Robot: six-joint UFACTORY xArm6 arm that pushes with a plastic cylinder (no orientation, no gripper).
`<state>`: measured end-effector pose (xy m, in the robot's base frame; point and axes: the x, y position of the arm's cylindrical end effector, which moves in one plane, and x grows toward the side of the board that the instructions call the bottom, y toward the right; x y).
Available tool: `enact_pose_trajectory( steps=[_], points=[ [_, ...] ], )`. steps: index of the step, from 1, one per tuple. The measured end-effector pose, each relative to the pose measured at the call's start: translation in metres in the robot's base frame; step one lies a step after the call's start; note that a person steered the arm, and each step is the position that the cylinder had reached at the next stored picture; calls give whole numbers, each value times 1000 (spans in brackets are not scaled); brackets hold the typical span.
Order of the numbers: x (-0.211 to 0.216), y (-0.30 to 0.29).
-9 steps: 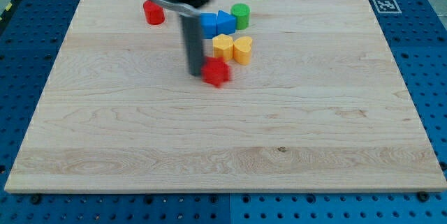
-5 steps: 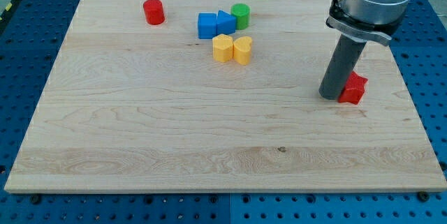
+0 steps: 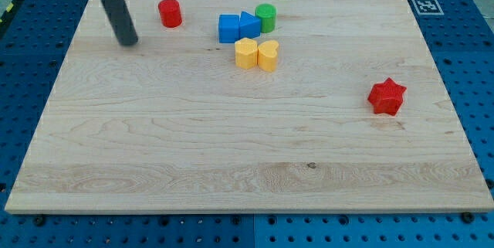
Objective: Push the red circle into the hexagon
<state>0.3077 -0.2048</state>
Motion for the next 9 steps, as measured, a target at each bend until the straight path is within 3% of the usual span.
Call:
enact_pose_trajectory(
  steps=[1,2,4,6,7,9],
  points=[
    [-50,29],
    [-64,60],
    [6,154],
    [-60,124],
    [-69,87],
    [6,76]
  ],
)
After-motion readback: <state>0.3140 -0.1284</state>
